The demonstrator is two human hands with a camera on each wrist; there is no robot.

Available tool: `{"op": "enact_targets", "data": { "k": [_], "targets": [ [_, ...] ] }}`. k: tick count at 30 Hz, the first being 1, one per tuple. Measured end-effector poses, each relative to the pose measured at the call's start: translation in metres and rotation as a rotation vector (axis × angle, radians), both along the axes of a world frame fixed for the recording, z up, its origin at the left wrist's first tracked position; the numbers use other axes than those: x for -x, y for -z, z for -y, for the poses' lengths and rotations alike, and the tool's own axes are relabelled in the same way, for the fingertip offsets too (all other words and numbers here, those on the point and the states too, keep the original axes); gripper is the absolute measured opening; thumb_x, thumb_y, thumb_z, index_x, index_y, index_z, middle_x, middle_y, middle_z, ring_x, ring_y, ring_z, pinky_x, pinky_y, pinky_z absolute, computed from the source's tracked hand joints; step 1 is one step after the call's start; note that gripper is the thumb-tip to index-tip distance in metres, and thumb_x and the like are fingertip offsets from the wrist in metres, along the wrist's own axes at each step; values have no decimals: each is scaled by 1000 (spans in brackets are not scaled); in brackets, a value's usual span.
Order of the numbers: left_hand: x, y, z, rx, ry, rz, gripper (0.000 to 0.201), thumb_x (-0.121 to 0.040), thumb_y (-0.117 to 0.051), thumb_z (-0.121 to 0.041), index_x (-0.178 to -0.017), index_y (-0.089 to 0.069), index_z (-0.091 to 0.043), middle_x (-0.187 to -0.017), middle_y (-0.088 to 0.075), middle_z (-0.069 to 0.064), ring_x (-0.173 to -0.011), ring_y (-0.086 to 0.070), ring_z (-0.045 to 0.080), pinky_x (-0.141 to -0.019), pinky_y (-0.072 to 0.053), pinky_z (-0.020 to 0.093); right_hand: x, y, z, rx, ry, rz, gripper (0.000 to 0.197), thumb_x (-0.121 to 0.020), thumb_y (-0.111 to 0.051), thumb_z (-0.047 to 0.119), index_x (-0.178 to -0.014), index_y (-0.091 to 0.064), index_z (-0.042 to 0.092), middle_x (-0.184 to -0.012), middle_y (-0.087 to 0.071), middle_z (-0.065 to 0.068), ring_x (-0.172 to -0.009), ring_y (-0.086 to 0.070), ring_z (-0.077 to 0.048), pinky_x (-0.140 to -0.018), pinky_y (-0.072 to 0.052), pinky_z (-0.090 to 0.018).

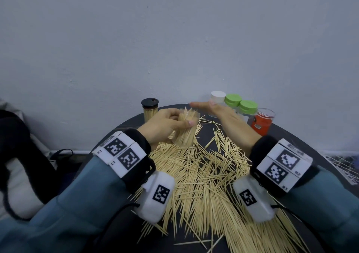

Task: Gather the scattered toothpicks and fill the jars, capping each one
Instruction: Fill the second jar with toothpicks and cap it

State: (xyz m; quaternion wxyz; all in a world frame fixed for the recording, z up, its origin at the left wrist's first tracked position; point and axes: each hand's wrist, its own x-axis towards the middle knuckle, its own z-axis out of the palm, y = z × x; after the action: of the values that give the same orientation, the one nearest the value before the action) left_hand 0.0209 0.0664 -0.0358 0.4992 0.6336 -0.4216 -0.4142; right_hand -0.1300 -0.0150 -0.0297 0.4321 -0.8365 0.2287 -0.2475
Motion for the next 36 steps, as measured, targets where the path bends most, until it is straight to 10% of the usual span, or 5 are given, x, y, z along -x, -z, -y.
{"op": "enact_targets", "data": {
  "k": [5,11,14,22,36],
  "targets": [
    [0,0,-2,11,-5,42,42,-82,-67,-14,-122,-55,-14,-112,-66,3,-98,-61,17,-69,-50,30,0,2,-6,24,-48,-45,43,-100,-23,37,-123,-58,29,-110,-45,34,-89,-38,33,-74,-18,16],
    [-2,0,-1,67,-24,77,49,-72,-76,-8,-116,-58,-19,-112,-64,3,-105,-60,19,-76,-48,31,-1,-1,3,147,86,101,42,-101,-30,28,-103,-70,17,-111,-65,11,-100,-51,16,-85,-28,7],
    [-4,1,-1,102,-29,101,49,-66,-79,-4,-105,-60,-25,-114,-63,6,-104,-61,21,-86,-48,37,-1,0,2,205,42,69,40,-99,-38,25,-89,-75,11,-99,-71,3,-96,-61,0,-95,-40,-16],
    [-3,-1,-3,142,78,149,53,-60,-79,8,-100,-58,-19,-110,-65,1,-106,-61,14,-90,-45,25,1,-5,2,408,101,86,6,-79,-70,28,-85,-72,30,-84,-58,5,-84,-50,-9,-76,-38,-27],
    [0,5,-2,131,100,233,53,-57,-83,3,-96,-60,-24,-106,-65,-3,-105,-60,14,-93,-44,27,-4,-2,1,591,93,-58,12,-69,-73,45,-74,-71,34,-75,-51,16,-69,-39,7,-81,-34,-41]
  ]
}}
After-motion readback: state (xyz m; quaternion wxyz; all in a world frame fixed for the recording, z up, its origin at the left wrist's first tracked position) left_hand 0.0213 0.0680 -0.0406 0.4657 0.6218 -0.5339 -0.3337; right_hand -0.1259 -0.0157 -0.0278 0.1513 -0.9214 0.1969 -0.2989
